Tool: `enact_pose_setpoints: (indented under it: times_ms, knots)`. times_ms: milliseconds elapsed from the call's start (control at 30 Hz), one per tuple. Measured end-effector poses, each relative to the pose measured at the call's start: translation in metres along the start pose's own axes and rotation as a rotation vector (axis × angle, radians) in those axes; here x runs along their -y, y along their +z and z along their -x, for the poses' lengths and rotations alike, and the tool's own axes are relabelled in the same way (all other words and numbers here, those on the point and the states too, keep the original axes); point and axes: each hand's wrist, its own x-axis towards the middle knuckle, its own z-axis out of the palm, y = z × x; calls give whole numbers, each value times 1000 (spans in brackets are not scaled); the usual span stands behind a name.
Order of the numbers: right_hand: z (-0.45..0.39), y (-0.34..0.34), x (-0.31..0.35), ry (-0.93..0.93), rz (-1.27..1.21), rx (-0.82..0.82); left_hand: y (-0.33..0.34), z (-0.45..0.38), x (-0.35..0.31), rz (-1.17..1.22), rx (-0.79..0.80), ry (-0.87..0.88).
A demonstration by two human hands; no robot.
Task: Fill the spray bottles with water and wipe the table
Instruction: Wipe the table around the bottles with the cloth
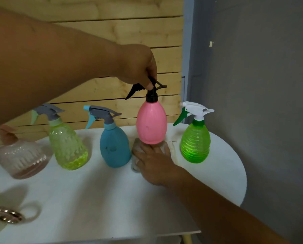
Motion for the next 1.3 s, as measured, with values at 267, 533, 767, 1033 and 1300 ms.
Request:
enact_pose_setpoints:
  times_ms: [267, 533, 767, 1033, 1300]
  knots:
    - [124, -4, 59, 105, -111, 0, 53, 2, -5, -5, 87, 42]
    - [133, -10, 67, 134, -121, -3, 63, 3, -3, 60, 92, 29]
    - [133, -9, 68, 140, -80, -61, 60, 6, -3, 90, 110, 28]
    - [118, 4, 96, 63, -128, -210, 37, 30, 34, 203, 92, -148]
    - [95, 7, 128, 3, -214, -241, 37, 65, 86, -44, 229, -189]
